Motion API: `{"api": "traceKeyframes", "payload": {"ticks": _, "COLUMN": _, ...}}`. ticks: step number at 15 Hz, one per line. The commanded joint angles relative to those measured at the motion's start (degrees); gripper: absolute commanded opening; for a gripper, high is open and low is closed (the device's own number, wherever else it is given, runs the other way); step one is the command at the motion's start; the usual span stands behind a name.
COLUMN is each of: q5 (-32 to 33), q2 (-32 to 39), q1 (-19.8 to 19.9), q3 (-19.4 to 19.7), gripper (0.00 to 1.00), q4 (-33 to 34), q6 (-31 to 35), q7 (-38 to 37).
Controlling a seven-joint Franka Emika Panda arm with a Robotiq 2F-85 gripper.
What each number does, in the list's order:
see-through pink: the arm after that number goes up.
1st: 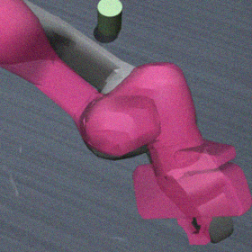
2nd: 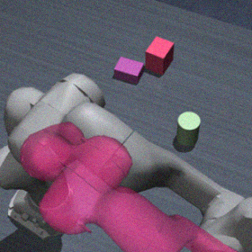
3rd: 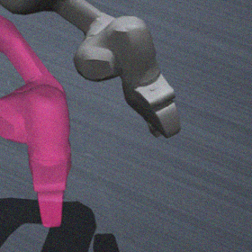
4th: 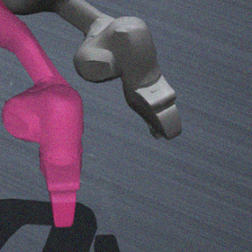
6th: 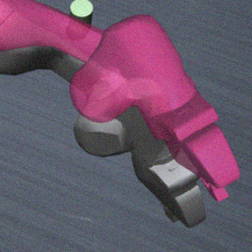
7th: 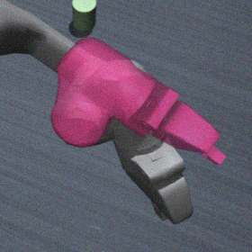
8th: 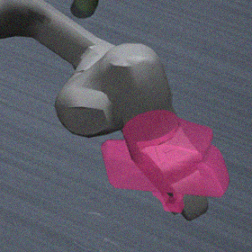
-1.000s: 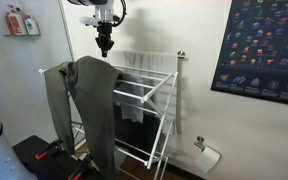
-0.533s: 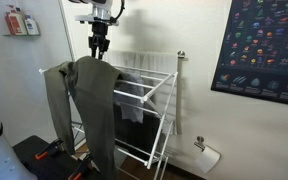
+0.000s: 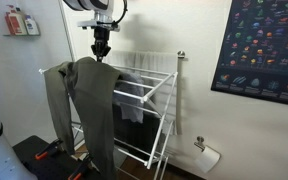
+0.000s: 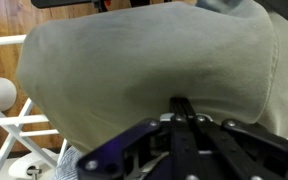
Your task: Put the pants across all the bars of the drying rack
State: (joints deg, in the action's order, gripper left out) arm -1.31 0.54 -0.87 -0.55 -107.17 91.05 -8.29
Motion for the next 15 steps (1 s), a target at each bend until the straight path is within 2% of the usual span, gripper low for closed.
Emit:
{"api": "traceKeyframes", "payload": {"ticks": 1, "q5": 1.1, "q2": 0.1, "q1": -0.2, "q3": -0.3, "gripper": 0.00, "q4": 0.6, "q6": -0.9, "q7": -1.0}}
{"api": "traceKeyframes", "payload": {"ticks": 11, "q5": -8.3, "q2": -7.6, "q1": 0.2, "q3": 0.3, "gripper": 0.00, "q4": -0.6, "q6": 9.2, "q7": -1.4}}
{"api": "traceKeyframes", "payload": {"ticks": 13, "q5": -6.7, "q2": -7.5, "q1": 0.2, "q3": 0.1, "gripper": 0.00, "q4": 0.5, "q6": 7.0, "q7": -1.4}}
{"api": "traceKeyframes", "payload": {"ticks": 14, "q5": -5.8, "q2": -7.4, "q1": 0.2, "q3": -0.1, "gripper": 0.26, "q4": 0.4, "q6": 6.8, "q7": -1.5}}
{"api": "traceKeyframes", "payload": {"ticks": 15, "q5": -4.9, "q2": -7.1, "q1": 0.1, "q3": -0.2, "gripper": 0.27, "q4": 0.2, "q6": 6.6, "q7": -1.4}}
